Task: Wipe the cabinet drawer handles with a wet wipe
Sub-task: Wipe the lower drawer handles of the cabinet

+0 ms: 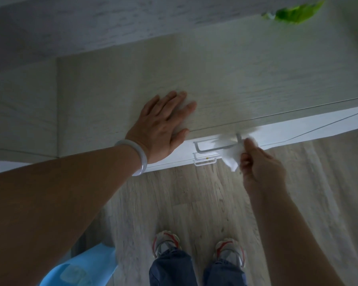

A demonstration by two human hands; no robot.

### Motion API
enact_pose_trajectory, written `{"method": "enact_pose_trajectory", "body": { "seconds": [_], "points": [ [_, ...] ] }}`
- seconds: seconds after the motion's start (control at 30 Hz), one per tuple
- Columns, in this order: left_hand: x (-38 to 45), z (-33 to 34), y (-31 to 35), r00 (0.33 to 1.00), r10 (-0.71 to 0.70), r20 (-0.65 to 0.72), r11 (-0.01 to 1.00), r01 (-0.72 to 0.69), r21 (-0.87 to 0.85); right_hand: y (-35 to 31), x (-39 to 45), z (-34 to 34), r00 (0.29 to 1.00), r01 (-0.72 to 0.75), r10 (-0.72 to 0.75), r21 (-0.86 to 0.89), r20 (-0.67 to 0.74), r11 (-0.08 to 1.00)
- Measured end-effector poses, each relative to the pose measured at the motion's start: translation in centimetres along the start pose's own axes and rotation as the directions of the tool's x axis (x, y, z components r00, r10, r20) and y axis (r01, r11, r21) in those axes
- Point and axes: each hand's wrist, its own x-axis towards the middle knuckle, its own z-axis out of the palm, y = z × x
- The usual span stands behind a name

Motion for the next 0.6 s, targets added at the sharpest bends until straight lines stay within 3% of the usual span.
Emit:
{"method": "enact_pose_trajectory", "body": {
  "seconds": [0.13, 0.3, 0.6],
  "points": [
    [-0.1, 0.0, -0.1, 1.0, 0.002, -0.011, 1.0, -0.002, -0.001, -0.9, 0.9, 0.8, 0.992, -0.045, 0.059, -0.129, 0.109, 0.991],
    [0.0, 0.0, 0.0, 1.0, -0.004, 0.002, 1.0, 0.004, -0.001, 0.6, 1.3, -0.4, 0.902, -0.3, 0.242, 0.117, 0.358, 0.947],
    [0.0, 0.0, 0.0, 1.0, -0.005, 0.011, 1.0, 0.004, 0.004, 1.5, 2.4, -0.9, 0.865, -0.304, 0.214, 0.135, 0.455, 0.943]
  ]
}}
